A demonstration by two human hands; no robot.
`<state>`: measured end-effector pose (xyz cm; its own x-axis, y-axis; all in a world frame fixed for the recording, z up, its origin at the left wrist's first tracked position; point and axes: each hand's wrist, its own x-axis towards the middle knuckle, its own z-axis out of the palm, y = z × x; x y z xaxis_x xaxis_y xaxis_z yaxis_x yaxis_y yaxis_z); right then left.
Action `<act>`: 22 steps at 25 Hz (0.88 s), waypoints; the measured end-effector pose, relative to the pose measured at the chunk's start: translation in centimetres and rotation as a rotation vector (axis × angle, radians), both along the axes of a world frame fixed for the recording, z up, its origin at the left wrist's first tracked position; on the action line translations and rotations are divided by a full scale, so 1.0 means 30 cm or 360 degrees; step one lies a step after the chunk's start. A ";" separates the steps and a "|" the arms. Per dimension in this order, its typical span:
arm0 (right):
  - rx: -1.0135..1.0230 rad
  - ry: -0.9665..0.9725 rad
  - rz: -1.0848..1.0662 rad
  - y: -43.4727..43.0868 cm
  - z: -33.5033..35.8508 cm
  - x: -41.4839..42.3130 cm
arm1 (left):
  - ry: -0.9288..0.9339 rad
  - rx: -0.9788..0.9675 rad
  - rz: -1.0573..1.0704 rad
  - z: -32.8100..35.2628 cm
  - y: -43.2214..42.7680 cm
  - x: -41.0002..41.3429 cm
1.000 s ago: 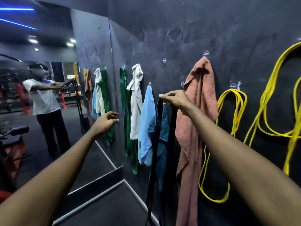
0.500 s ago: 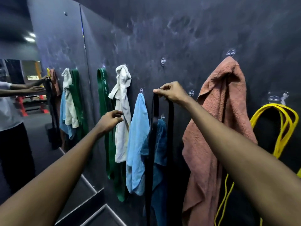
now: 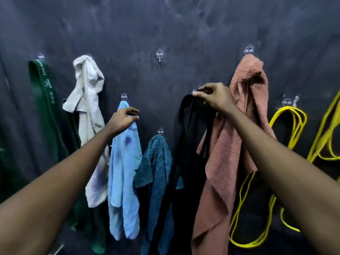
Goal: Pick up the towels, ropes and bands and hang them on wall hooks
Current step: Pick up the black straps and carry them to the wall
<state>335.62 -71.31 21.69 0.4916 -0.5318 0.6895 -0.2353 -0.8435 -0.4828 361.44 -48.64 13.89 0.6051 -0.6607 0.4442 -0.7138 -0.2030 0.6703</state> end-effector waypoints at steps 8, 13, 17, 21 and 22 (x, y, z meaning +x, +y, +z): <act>-0.0395 -0.0219 -0.0220 0.015 -0.079 -0.005 | 0.0046 -0.0171 -0.0286 0.030 -0.158 -0.003; -0.0436 -0.0392 -0.0212 0.005 -0.132 0.020 | 0.0073 -0.0194 -0.0314 0.030 -0.172 0.012; -0.0463 -0.0338 -0.0202 -0.001 -0.189 0.017 | 0.0130 -0.0222 -0.0319 0.001 -0.171 -0.021; -0.0489 -0.0344 -0.0262 0.009 -0.202 0.029 | 0.0036 -0.0222 -0.0303 -0.008 -0.193 -0.069; -0.0514 -0.0342 -0.0261 0.006 -0.204 0.028 | 0.0028 -0.0235 -0.0296 -0.001 -0.201 -0.076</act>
<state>336.47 -71.13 15.58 0.2451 -0.3310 0.9113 -0.3016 -0.9193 -0.2528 359.15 -54.66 13.85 0.4876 -0.6901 0.5348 -0.7175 0.0323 0.6958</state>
